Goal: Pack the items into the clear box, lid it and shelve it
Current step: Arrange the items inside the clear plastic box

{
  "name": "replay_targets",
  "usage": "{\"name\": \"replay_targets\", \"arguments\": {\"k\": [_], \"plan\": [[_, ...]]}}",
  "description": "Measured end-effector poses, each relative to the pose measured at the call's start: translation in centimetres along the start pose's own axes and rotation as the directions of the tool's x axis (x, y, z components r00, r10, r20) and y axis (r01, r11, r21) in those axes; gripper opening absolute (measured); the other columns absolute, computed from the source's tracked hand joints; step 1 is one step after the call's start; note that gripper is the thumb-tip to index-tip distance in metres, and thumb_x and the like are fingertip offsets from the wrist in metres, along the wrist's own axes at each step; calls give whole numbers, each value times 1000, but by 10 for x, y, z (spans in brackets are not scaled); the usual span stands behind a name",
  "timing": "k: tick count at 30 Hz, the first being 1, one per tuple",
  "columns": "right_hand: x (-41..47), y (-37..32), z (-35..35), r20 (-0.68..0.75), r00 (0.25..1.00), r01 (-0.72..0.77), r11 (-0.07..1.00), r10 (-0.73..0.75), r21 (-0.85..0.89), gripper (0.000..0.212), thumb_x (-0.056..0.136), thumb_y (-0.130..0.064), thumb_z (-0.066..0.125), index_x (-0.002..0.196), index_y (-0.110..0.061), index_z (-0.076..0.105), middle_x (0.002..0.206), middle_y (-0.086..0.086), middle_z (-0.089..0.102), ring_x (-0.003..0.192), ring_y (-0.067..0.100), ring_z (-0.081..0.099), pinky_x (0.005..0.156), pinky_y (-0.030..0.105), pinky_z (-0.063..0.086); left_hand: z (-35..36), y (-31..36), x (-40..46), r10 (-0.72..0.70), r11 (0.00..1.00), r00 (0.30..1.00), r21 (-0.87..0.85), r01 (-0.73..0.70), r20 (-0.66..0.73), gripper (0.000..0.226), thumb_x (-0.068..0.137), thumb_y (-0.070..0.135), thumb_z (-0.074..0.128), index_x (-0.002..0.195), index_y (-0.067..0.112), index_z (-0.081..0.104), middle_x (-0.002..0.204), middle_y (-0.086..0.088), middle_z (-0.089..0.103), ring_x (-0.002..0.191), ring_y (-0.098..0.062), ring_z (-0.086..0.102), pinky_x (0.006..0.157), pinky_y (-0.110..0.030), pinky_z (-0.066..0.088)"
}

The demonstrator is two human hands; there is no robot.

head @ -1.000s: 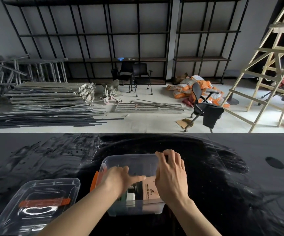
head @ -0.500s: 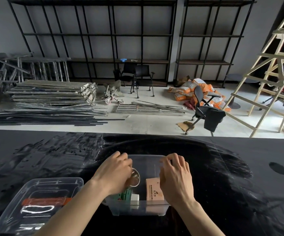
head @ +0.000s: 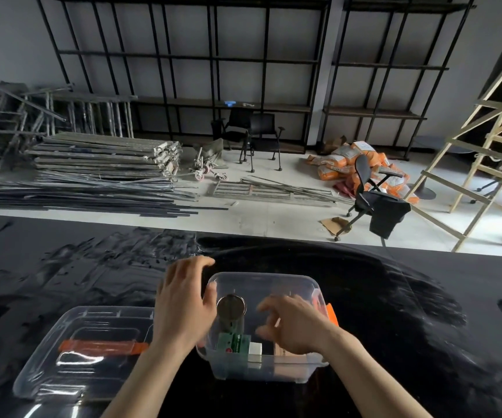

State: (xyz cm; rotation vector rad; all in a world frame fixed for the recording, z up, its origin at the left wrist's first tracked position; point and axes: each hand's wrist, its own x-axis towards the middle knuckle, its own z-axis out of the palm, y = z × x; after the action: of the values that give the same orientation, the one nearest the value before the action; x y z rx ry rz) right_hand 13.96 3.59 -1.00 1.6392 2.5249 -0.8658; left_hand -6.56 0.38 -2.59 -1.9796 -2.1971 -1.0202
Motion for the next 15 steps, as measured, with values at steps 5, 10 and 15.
{"name": "replay_targets", "arguments": {"k": [5, 10, 15], "plan": [[32, -15, 19, 308, 944, -77, 988, 116, -136, 56, 88, -32, 65, 140, -21, 51, 126, 4, 71, 112, 27, 67, 101, 45, 52, 33, -19, -17, -245, 893, 957, -348, 285, 156, 31, 101, 26, 54, 131, 17, 57, 120, 0, 71, 114, -22, 66, 90, -30, 49], [42, -9, 30, 293, 941, -147, 984, 172, -104, 64, 76, -40, 72, 135, -26, 54, 123, -3, 72, 109, 24, 69, 99, 45, 53, 46, -25, -23, -287, 853, 950, -419, 312, 123, 29, 102, 32, 48, 128, 26, 59, 110, 5, 75, 108, -19, 67, 89, -42, 54], [44, 3, 29, 238, 955, -268, 855, 176, 444, 90, 62, -19, 94, 138, -3, 50, 119, 14, 69, 84, 25, 78, 70, 38, 66, 45, -26, -25, -268, 848, 957, -443, 291, 115, 30, 103, 41, 43, 128, 32, 56, 103, 10, 74, 102, -15, 67, 84, -39, 56]]}}
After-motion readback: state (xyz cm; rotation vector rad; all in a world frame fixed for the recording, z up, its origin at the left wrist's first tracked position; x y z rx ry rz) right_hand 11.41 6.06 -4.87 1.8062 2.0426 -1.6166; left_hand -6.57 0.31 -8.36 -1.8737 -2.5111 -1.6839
